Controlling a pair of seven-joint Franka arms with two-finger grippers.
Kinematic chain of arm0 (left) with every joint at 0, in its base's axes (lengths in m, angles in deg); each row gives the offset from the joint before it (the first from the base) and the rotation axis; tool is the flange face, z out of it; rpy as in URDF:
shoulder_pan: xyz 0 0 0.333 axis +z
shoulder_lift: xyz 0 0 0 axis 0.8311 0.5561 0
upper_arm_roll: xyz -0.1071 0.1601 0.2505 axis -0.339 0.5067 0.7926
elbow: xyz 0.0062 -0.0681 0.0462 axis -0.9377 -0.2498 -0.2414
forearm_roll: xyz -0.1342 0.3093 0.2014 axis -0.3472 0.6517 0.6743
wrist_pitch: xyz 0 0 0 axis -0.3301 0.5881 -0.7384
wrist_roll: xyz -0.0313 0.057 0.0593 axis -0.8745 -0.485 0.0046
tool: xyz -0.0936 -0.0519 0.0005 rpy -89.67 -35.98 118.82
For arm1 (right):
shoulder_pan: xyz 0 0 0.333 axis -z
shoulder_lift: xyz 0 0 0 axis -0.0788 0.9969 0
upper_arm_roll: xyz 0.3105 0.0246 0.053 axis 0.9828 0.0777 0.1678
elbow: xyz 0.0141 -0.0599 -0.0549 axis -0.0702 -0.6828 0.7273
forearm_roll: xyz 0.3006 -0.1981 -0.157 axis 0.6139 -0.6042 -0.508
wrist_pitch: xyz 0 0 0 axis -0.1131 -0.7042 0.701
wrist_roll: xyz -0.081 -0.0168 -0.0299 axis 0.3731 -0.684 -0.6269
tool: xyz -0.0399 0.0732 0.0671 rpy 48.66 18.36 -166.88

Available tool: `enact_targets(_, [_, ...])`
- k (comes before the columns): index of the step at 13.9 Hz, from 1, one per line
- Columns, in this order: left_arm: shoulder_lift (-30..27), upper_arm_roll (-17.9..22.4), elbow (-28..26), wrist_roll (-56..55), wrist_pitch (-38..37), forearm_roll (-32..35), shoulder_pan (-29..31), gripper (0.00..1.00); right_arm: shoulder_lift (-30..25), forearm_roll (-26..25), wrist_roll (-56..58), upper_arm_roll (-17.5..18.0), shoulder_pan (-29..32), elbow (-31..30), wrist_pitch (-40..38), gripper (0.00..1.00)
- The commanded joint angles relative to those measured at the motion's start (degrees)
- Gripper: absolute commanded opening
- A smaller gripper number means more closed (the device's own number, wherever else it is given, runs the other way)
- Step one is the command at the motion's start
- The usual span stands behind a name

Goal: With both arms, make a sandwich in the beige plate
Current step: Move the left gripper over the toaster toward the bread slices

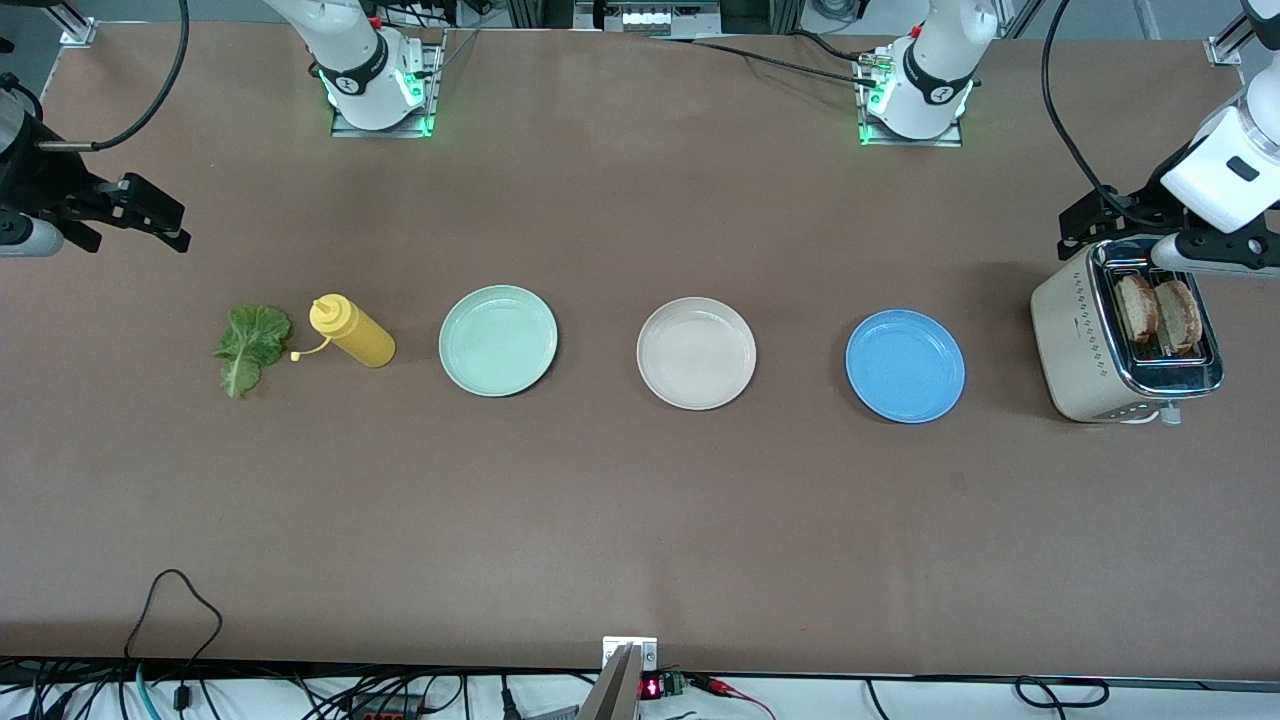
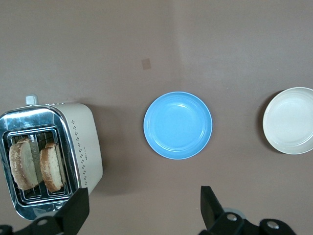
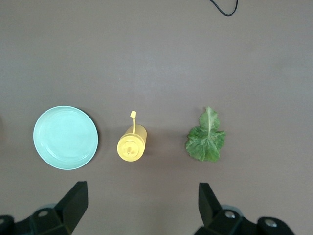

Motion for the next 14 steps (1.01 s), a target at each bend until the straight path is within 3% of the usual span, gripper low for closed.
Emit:
enact_targets(1, [0.6,0.0,1.7,0.0,-1.3,1.1,-0.3,1.00,-0.3,1.0,0.8,0.2,0.6,-0.3,0.5,1.00])
enact_targets(10, [1.2,0.0,1.8,-0.6,-3.2,1.1,-0.3,1.00,0.2,0.9,0.7,-0.1,0.9,-0.8,1.1,1.00])
enact_targets(12, [4.4,0.0,2.4,-0.7,-5.4,1.2,-0.4,1.00,0.3,1.0,0.6,-0.1,1.9,-1.7,1.1,1.00])
enact_targets(14, [8.3,0.1,6.8,-0.7,-10.1,1.3,0.2,1.00,0.7,0.9,0.7,-0.1,1.9,-2.0,0.5,1.00])
